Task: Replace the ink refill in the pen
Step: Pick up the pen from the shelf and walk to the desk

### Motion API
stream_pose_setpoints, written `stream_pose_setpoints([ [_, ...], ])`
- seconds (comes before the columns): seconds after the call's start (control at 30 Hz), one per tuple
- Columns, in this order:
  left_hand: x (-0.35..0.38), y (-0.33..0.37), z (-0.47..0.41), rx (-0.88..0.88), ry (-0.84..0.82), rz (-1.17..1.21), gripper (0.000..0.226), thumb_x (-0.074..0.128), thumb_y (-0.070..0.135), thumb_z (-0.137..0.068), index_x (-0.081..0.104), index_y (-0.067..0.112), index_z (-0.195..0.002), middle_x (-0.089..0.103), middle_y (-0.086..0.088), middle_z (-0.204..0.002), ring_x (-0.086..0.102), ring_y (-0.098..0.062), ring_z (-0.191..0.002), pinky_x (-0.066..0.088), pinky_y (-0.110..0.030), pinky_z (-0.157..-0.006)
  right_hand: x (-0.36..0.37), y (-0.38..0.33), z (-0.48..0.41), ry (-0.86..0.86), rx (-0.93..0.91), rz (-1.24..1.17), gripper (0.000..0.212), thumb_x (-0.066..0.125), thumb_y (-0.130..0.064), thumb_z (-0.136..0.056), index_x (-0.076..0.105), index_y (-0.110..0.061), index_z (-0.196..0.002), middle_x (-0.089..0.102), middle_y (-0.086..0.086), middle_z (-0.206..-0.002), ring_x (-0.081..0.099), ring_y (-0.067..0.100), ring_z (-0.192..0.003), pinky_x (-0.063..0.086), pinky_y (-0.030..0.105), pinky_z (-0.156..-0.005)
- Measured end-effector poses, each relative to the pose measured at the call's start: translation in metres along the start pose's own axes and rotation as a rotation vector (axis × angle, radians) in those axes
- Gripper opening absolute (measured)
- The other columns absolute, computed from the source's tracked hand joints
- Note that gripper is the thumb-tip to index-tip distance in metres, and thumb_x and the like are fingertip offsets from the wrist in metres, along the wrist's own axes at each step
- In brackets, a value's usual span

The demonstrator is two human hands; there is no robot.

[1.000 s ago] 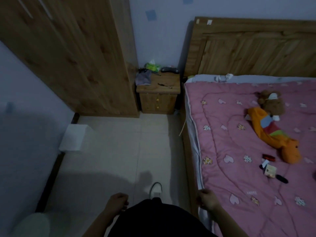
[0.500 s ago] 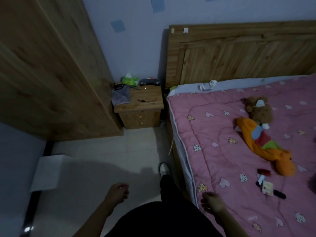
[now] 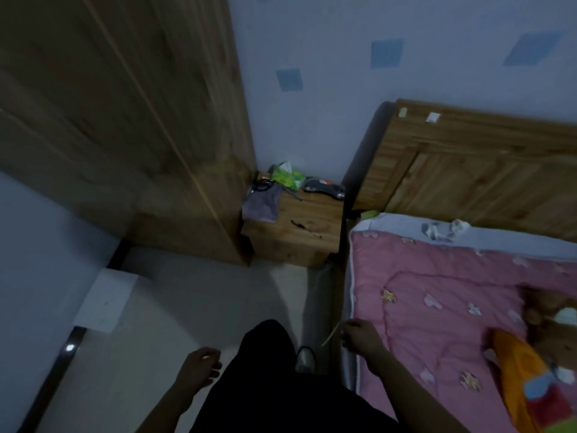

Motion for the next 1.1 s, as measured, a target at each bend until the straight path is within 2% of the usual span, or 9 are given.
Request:
stream_pose_setpoints([
  [0.13,-0.008,0.035,-0.024,-0.032,0.027,0.034,0.015,0.058,0.015,-0.095,0.068,0.005,-0.100,0.068,-0.015,-0.076,0.057,-0.023,-0.059,0.043,-0.027,-0.057,0.003,-0.057,-0.051,-0.019,-0.013,0.037,0.023,0.056,0.001,-0.092,0.064,-0.006,-0.072,0.057,0.013,-0.059,0.049,0.021,-0.054,0.035,0.030,-0.054],
  [0.2,-0.007,0.063,-0.041,-0.033,0.016,0.025,0.014,0.059,0.014,-0.095,0.068,0.005,-0.101,0.069,-0.014,-0.074,0.057,-0.023,-0.056,0.043,-0.027,-0.057,0.006,-0.081,-0.076,-0.018,0.010,0.021,0.011,0.056,0.000,-0.094,0.066,-0.003,-0.089,0.061,0.018,-0.072,0.054,0.023,-0.061,0.041,0.029,-0.055],
  [0.3,0.000,0.120,-0.067,-0.030,-0.035,0.001,0.015,0.058,0.014,-0.095,0.067,0.004,-0.102,0.068,-0.015,-0.077,0.057,-0.022,-0.058,0.043,-0.028,-0.057,0.011,-0.112,-0.115,0.012,0.064,-0.018,0.018,0.056,-0.004,-0.095,0.065,-0.001,-0.110,0.063,0.022,-0.090,0.058,0.027,-0.076,0.045,0.030,-0.060],
  [0.5,0.027,0.225,-0.123,0.052,-0.090,-0.095,0.014,0.055,0.012,-0.096,0.067,0.007,-0.099,0.068,-0.012,-0.078,0.059,-0.020,-0.061,0.045,-0.028,-0.058,0.016,-0.175,-0.199,0.025,0.055,0.049,0.023,0.054,0.001,-0.092,0.065,0.017,-0.104,0.068,0.037,-0.099,0.062,0.037,-0.082,0.046,0.041,-0.072],
  [0.63,0.047,0.258,-0.157,0.073,-0.096,-0.166,0.013,0.055,0.017,-0.096,0.067,0.014,-0.098,0.071,-0.010,-0.084,0.062,-0.019,-0.067,0.048,-0.028,-0.062,0.018,-0.202,-0.242,0.029,0.008,0.114,0.023,0.053,-0.006,-0.093,0.071,0.005,-0.104,0.071,0.030,-0.103,0.068,0.042,-0.098,0.053,0.048,-0.086],
  [0.8,0.071,0.272,-0.208,0.003,-0.110,-0.153,0.013,0.055,0.014,-0.096,0.066,0.011,-0.101,0.069,-0.011,-0.083,0.060,-0.019,-0.066,0.044,-0.029,-0.063,0.026,-0.205,-0.306,0.091,-0.006,0.139,0.026,0.051,-0.018,-0.099,0.070,-0.003,-0.109,0.073,0.023,-0.097,0.068,0.037,-0.089,0.049,0.034,-0.072],
  [0.97,0.089,0.269,-0.256,0.003,-0.087,-0.149,0.014,0.055,0.012,-0.095,0.067,0.012,-0.101,0.071,-0.011,-0.087,0.063,-0.019,-0.070,0.046,-0.027,-0.065,0.046,-0.191,-0.369,0.067,-0.043,0.362,0.016,0.049,-0.013,-0.098,0.063,-0.006,-0.092,0.062,0.016,-0.082,0.060,0.029,-0.076,0.044,0.035,-0.066],
  [1.03,0.096,0.269,-0.274,0.010,-0.078,-0.159,0.014,0.055,0.012,-0.095,0.067,0.012,-0.101,0.071,-0.011,-0.089,0.064,-0.019,-0.071,0.047,-0.027,-0.066,0.055,-0.185,-0.391,0.077,-0.080,0.427,0.012,0.052,-0.010,-0.096,0.061,-0.006,-0.090,0.061,0.018,-0.086,0.062,0.034,-0.079,0.042,0.036,-0.064],
  [1.1,0.104,0.269,-0.292,0.030,-0.084,-0.181,0.014,0.055,0.013,-0.095,0.067,0.014,-0.102,0.072,-0.011,-0.090,0.064,-0.018,-0.073,0.047,-0.027,-0.067,0.061,-0.180,-0.409,0.138,-0.138,0.502,0.012,0.054,-0.008,-0.093,0.062,-0.006,-0.102,0.060,0.019,-0.102,0.061,0.037,-0.084,0.045,0.037,-0.067],
])
Point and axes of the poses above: each hand's wrist, its own z-axis away from the middle knuckle, its own x-axis out of the palm, y = z × x, the point moved 2 cm from there along -z, towards the middle knuckle
